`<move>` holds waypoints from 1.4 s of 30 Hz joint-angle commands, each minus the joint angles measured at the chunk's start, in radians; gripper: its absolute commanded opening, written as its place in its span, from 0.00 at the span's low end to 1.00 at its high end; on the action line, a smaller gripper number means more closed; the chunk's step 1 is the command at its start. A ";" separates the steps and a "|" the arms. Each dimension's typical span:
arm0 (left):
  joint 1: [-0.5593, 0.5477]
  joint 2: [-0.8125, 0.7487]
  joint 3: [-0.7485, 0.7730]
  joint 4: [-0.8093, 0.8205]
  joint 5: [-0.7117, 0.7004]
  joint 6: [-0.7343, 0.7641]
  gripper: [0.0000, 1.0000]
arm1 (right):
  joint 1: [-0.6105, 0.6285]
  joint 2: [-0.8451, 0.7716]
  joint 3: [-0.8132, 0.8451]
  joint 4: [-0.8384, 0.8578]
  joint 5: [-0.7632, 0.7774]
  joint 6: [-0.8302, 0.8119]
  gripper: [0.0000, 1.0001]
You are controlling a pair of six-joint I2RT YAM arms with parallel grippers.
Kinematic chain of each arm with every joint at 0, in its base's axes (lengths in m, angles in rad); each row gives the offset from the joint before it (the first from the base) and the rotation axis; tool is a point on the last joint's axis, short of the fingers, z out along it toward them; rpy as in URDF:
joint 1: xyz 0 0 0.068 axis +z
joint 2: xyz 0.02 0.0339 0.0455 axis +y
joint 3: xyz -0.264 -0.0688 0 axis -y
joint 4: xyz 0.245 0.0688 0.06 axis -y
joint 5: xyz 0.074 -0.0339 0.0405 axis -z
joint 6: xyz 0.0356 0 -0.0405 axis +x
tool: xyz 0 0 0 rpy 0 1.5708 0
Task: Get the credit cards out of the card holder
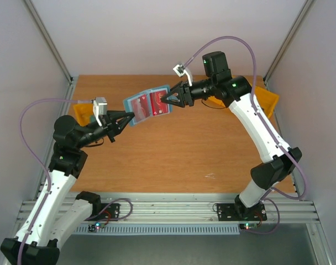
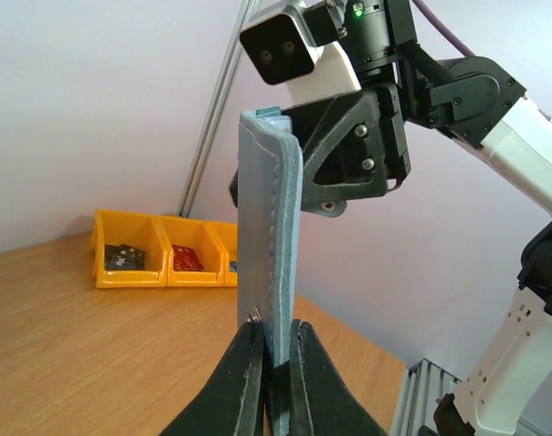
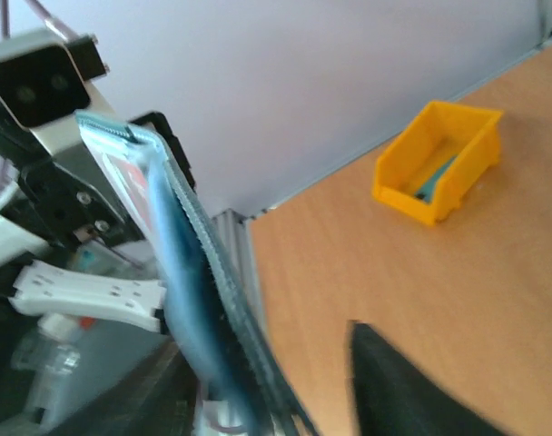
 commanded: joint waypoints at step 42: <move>-0.004 0.059 -0.056 0.099 -0.064 -0.143 0.29 | 0.239 0.087 0.213 -0.070 0.198 0.056 0.01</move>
